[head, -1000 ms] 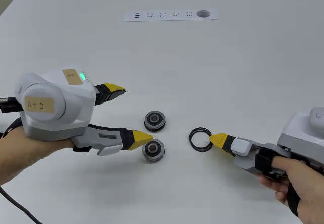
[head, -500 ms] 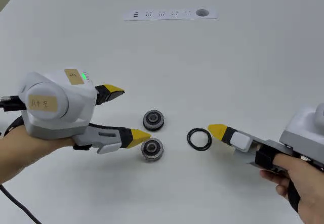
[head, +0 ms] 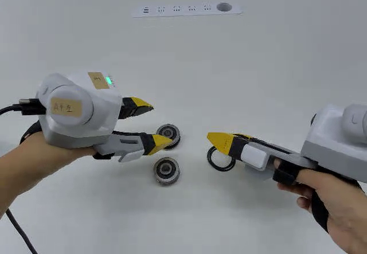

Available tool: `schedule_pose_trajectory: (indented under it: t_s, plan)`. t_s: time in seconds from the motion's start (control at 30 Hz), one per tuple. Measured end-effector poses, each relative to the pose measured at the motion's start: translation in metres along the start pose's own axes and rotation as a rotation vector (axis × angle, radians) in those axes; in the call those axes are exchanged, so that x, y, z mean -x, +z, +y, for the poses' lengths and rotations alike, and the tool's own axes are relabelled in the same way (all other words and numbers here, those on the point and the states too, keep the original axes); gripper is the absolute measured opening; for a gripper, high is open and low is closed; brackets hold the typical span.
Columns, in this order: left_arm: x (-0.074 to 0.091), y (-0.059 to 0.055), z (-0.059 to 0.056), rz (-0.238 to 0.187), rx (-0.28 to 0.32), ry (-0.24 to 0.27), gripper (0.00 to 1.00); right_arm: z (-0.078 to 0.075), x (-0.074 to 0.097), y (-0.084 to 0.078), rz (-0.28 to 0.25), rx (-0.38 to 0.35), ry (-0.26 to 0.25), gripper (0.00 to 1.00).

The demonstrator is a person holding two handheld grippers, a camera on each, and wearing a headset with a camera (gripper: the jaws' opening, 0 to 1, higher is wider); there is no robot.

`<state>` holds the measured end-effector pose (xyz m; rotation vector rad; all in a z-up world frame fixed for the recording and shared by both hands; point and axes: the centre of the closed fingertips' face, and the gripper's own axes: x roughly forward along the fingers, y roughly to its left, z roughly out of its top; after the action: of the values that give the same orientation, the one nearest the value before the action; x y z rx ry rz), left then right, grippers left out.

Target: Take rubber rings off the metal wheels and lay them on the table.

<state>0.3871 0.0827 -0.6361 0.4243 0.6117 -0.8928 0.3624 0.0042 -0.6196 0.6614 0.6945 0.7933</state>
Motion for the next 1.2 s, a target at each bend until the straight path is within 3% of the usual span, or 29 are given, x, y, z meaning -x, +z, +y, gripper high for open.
schedule_pose_trajectory:
  t_s: [0.37,0.57,1.2]
  plan:
    - [-0.005,-0.006,0.001,0.028,-0.020,-0.004,0.19,-0.002,-0.004,0.002,-0.003,-0.015,0.006,0.25]
    - [-0.006,-0.003,-0.004,0.014,-0.009,-0.028,0.19,-0.002,-0.007,0.002,-0.010,-0.029,0.008,0.25]
    - [-0.013,-0.010,-0.011,0.035,0.001,-0.063,0.15,-0.003,-0.006,0.001,-0.013,-0.048,-0.002,0.24]
